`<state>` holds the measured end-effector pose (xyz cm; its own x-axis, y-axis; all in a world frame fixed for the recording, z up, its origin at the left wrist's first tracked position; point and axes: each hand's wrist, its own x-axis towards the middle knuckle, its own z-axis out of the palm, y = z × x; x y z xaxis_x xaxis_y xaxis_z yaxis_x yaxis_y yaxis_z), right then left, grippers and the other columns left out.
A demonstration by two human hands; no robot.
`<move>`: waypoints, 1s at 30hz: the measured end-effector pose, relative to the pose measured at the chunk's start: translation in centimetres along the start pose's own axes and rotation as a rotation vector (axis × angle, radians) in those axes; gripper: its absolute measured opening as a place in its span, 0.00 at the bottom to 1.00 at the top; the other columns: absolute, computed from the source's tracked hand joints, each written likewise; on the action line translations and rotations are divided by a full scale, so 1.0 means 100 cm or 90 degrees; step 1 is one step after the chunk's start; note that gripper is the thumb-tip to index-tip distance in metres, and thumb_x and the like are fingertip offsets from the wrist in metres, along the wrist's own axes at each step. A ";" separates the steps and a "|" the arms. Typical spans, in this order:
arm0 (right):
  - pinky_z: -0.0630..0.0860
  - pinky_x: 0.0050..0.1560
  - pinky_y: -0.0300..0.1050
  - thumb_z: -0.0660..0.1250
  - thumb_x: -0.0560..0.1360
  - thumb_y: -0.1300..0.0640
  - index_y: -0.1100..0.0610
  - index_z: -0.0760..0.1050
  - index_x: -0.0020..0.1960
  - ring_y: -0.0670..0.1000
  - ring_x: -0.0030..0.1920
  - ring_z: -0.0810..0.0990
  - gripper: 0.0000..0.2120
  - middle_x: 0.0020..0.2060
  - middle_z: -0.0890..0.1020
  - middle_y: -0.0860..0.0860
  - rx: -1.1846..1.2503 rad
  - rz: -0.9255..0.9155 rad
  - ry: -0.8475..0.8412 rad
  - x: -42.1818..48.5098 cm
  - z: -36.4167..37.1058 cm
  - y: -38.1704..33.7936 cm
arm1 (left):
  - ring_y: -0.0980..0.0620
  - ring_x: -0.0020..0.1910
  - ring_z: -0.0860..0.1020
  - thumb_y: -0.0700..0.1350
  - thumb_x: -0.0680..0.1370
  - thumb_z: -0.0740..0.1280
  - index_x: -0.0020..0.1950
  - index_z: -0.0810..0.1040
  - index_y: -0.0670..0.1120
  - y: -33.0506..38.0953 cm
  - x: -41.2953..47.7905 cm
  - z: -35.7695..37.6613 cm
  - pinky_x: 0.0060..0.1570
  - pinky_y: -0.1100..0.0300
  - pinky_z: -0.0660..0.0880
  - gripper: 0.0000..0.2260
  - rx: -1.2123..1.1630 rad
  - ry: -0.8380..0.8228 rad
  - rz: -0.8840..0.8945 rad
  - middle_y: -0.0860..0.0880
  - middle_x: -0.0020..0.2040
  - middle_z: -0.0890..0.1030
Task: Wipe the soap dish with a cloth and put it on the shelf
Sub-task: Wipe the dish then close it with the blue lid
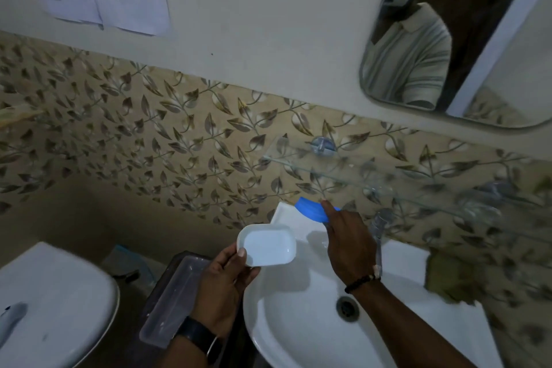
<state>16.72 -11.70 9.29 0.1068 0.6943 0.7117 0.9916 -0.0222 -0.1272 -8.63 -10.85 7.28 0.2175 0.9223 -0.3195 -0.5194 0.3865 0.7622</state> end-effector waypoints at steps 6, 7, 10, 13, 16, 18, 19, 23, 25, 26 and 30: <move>0.76 0.39 0.54 0.57 0.83 0.52 0.54 0.73 0.69 0.58 0.41 0.79 0.17 0.42 0.79 0.53 0.004 -0.030 0.055 -0.012 -0.061 -0.016 | 0.40 0.59 0.82 0.42 0.75 0.69 0.63 0.80 0.43 -0.003 0.008 0.024 0.59 0.46 0.81 0.16 0.011 -0.093 0.009 0.38 0.61 0.84; 0.75 0.41 0.54 0.52 0.84 0.50 0.54 0.74 0.68 0.58 0.42 0.79 0.19 0.42 0.79 0.52 0.013 -0.019 0.046 -0.015 -0.070 -0.016 | 0.38 0.61 0.81 0.43 0.75 0.70 0.64 0.80 0.43 -0.006 0.007 0.030 0.63 0.42 0.78 0.17 0.018 -0.112 0.002 0.37 0.61 0.83; 0.68 0.47 0.53 0.46 0.85 0.45 0.52 0.78 0.64 0.55 0.43 0.79 0.25 0.43 0.81 0.49 0.030 0.007 -0.018 -0.016 -0.093 -0.021 | 0.42 0.56 0.82 0.43 0.75 0.70 0.64 0.80 0.44 -0.015 0.003 0.045 0.57 0.48 0.81 0.17 0.058 -0.149 0.010 0.36 0.61 0.83; 0.68 0.48 0.53 0.52 0.82 0.46 0.50 0.80 0.60 0.54 0.44 0.80 0.20 0.42 0.82 0.47 -0.010 0.003 -0.087 -0.014 -0.111 -0.022 | 0.48 0.54 0.84 0.46 0.76 0.70 0.62 0.82 0.46 -0.025 -0.006 0.060 0.50 0.57 0.82 0.15 0.108 -0.213 0.022 0.40 0.60 0.84; 0.72 0.46 0.55 0.53 0.81 0.45 0.50 0.80 0.59 0.56 0.45 0.80 0.20 0.42 0.82 0.49 -0.041 0.047 -0.141 -0.016 -0.120 -0.021 | 0.47 0.57 0.84 0.47 0.77 0.69 0.61 0.84 0.48 -0.034 -0.016 0.070 0.52 0.57 0.82 0.13 0.142 -0.272 0.014 0.44 0.59 0.85; 0.74 0.46 0.55 0.54 0.81 0.44 0.50 0.81 0.59 0.56 0.44 0.79 0.20 0.42 0.80 0.50 -0.037 0.082 -0.148 -0.020 -0.122 -0.021 | 0.46 0.59 0.83 0.47 0.78 0.68 0.61 0.83 0.49 -0.039 -0.022 0.075 0.53 0.56 0.81 0.13 0.151 -0.300 0.010 0.45 0.60 0.85; 0.74 0.46 0.55 0.54 0.80 0.44 0.50 0.81 0.59 0.55 0.44 0.78 0.20 0.42 0.79 0.50 -0.026 0.099 -0.145 -0.022 -0.122 -0.019 | 0.46 0.59 0.83 0.47 0.79 0.68 0.62 0.83 0.49 -0.041 -0.025 0.077 0.53 0.56 0.81 0.13 0.154 -0.312 0.009 0.45 0.61 0.85; 0.75 0.45 0.54 0.54 0.81 0.44 0.50 0.82 0.59 0.52 0.44 0.76 0.20 0.42 0.77 0.50 0.021 0.134 -0.126 -0.026 -0.127 -0.011 | 0.47 0.62 0.82 0.46 0.79 0.68 0.63 0.82 0.50 -0.043 -0.030 0.082 0.55 0.55 0.81 0.13 0.153 -0.351 0.010 0.47 0.63 0.84; 0.73 0.46 0.53 0.54 0.81 0.43 0.49 0.82 0.57 0.51 0.46 0.73 0.20 0.43 0.74 0.49 0.030 0.150 -0.120 -0.027 -0.129 -0.011 | 0.47 0.63 0.81 0.46 0.79 0.68 0.63 0.83 0.51 -0.042 -0.030 0.084 0.56 0.54 0.81 0.13 0.146 -0.360 0.015 0.47 0.63 0.84; 0.72 0.47 0.53 0.54 0.81 0.42 0.48 0.82 0.55 0.50 0.47 0.72 0.20 0.44 0.74 0.49 0.035 0.163 -0.118 -0.028 -0.129 -0.011 | 0.47 0.63 0.81 0.46 0.79 0.68 0.63 0.83 0.51 -0.042 -0.031 0.085 0.57 0.53 0.81 0.13 0.143 -0.363 0.018 0.47 0.63 0.84; 0.73 0.52 0.48 0.54 0.82 0.41 0.48 0.82 0.56 0.48 0.53 0.73 0.20 0.50 0.76 0.47 0.121 0.218 -0.125 -0.030 -0.130 -0.015 | 0.47 0.65 0.80 0.44 0.80 0.66 0.66 0.81 0.47 -0.042 -0.032 0.089 0.60 0.52 0.80 0.15 0.123 -0.380 0.021 0.47 0.65 0.82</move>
<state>15.81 -23.10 16.37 0.3929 0.7940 0.4639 0.8688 -0.1552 -0.4702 0.18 -15.40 10.14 0.6574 0.7528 0.0327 -0.3872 0.3002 0.8718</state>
